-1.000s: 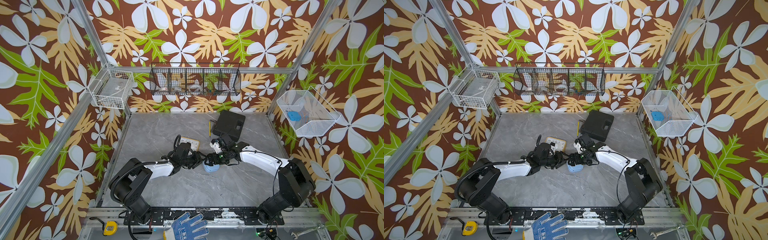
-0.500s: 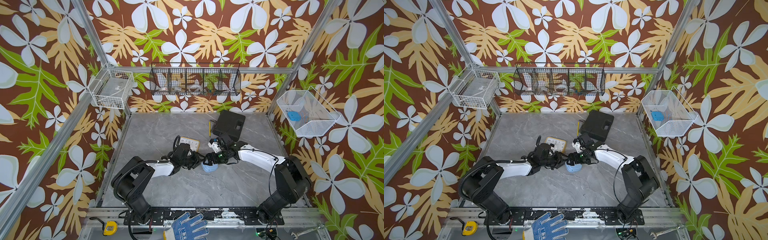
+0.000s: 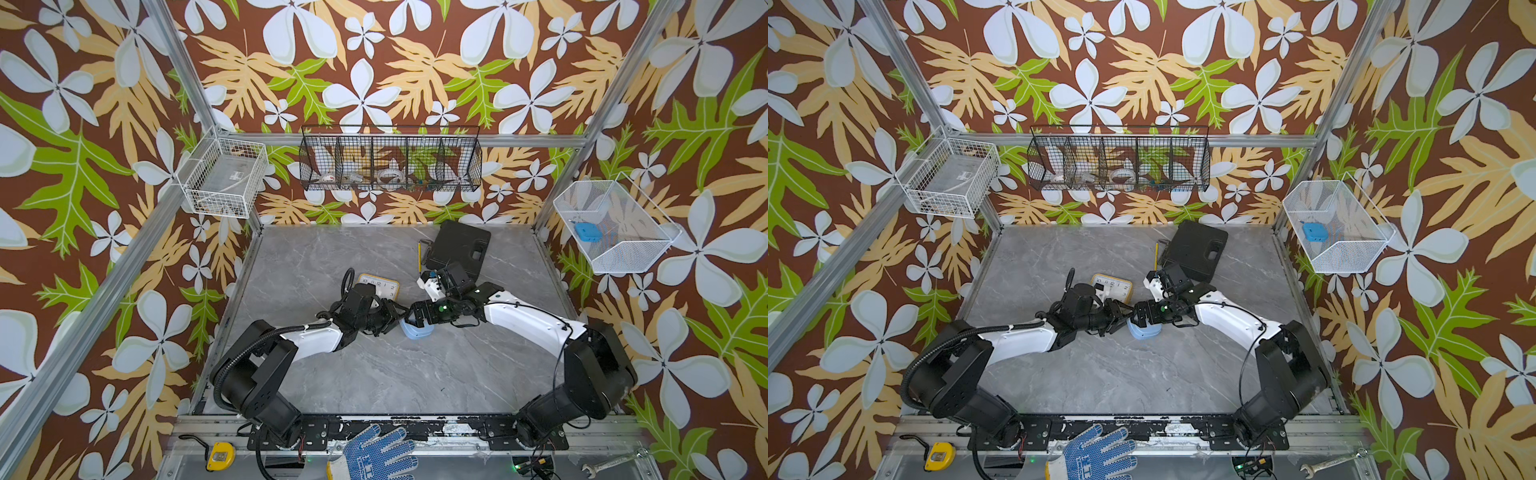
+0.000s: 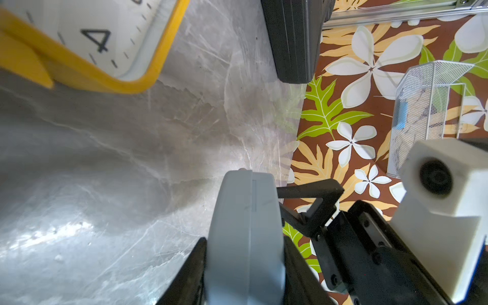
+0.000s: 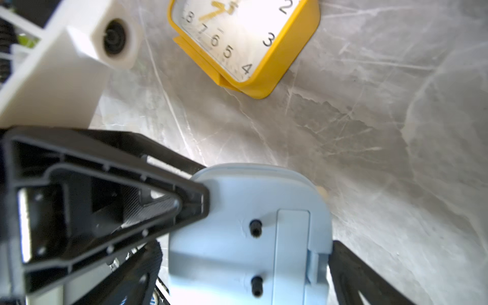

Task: Insert the battery into the alarm
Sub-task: Adjust the alarm at the center of the board.

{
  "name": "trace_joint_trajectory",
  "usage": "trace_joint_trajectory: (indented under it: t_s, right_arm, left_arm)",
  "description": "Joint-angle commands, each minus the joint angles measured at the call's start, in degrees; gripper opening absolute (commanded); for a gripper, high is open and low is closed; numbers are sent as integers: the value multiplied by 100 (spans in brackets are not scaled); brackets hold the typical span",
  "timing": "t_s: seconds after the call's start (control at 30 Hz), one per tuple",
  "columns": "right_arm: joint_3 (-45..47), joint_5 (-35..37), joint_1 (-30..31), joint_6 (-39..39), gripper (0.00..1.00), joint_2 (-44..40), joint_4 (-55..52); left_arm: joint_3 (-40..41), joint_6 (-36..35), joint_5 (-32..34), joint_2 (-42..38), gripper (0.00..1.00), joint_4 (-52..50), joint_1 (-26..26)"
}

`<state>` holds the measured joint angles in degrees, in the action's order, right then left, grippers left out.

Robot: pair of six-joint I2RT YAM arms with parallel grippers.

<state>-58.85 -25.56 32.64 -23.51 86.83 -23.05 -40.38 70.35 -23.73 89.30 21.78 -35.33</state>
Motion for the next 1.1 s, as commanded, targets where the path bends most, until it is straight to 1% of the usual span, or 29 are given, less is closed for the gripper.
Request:
trace_joint_trajectory:
  t_s: [0.0,0.17,0.27,0.37,0.43,0.47,0.5,0.53,0.63,0.77,0.83,0.9,1.07]
  right_arm:
    - [268,-19,14,207,100,-358,348]
    - [682,469,21,720,100,-1059,525]
    - [1079,598,124,1236,100,-1668,1012]
    - [1707,1486,836,2035,100,-2463,1819]
    - [2013,2338,1434,2517,99,-2741,2215]
    - [2145,2599,1650,2721,98,-2820,2388]
    - [2287,3011,1907,2958,98,-2870,2578]
    - [2417,3407,2164,3209,98,-2871,2760]
    - [2677,4282,2710,3968,100,-2623,3160]
    - [2811,5321,3127,4640,98,-1979,3859]
    - [2790,5642,3216,4727,97,-1670,4145]
    - [2688,5886,3234,4644,94,-1432,4265]
    - [2562,5970,3241,4618,90,-1109,4464]
  left_arm:
    - [-186,-185,391,-120,31,-498,26]
    - [-344,-241,687,-286,31,-904,20]
    - [-489,-241,805,-305,31,-1268,26]
    - [-641,-133,975,-334,30,-1762,21]
    - [-640,51,1092,-452,30,-1959,21]
    - [-630,145,1137,-509,30,-1995,21]
    - [-629,216,1182,-572,30,-2045,24]
    - [-629,265,1201,-620,30,-2090,18]
    - [-646,353,1213,-701,30,-2196,11]
    - [-617,453,1169,-746,30,-2231,18]
    - [-581,486,1155,-773,30,-2265,18]
    - [-551,511,1142,-801,30,-2253,18]
    - [-497,559,1100,-825,30,-2205,18]
